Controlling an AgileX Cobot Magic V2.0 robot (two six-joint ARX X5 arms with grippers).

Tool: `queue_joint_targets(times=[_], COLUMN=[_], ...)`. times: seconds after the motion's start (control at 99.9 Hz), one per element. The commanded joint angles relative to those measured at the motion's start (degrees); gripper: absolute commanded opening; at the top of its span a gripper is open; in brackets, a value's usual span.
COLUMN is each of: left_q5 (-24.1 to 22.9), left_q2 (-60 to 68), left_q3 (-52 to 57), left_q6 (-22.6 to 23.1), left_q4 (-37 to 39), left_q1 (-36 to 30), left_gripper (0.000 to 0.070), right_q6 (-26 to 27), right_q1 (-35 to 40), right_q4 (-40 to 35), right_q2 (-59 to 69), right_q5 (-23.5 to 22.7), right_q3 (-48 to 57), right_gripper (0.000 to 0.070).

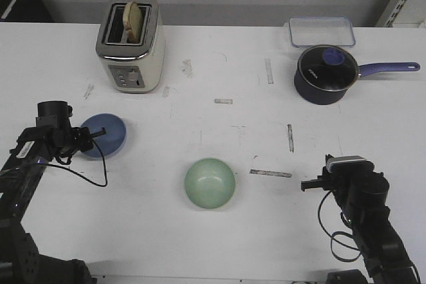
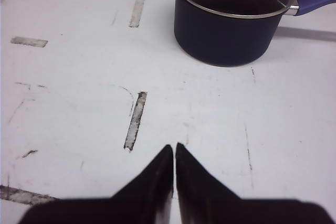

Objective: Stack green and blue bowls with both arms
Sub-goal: 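Reach the left gripper to the light blue bowl and grasp its rim, then carry the blue bowl with the left gripper and lower it into the green bowl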

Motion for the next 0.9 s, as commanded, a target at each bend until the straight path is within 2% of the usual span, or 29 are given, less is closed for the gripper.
queue_joint_targets(times=[0.0, 0.13, 0.3, 0.421, 0.571, 0.891], left_q5=[-0.13, 1.66, 7.54, 12.48, 17.03, 16.7], left_q2=[-0.13, -1.07, -3.06, -5.92, -9.57, -8.5], left_q3=[1.7, 5.22, 12.59, 15.1, 15.1, 15.08], left_q6=[-0.39, -0.42, -0.59, -0.66, -0.59, -0.13], left_q4=[0.09, -2.54, -9.51, -12.26, -14.27, -15.58], left_q1=[0.2, 0.15, -1.33, -4.76, -13.79, -38.56], left_gripper=[0.0, 0.0, 0.0, 0.0, 0.0, 0.0], right_q6=[0.33, 0.33, 0.33, 0.35, 0.35, 0.33], right_q1=[0.2, 0.2, 0.2, 0.2, 0.2, 0.2], right_q4=[0.48, 0.48, 0.46, 0.5, 0.48, 0.5], right_q2=[0.42, 0.42, 0.42, 0.42, 0.42, 0.42], right_q5=[-0.04, -0.04, -0.04, -0.04, -0.04, -0.04], right_q3=[0.35, 0.35, 0.35, 0.35, 0.35, 0.35], right_gripper=[0.0, 0.0, 0.0, 0.0, 0.0, 0.0])
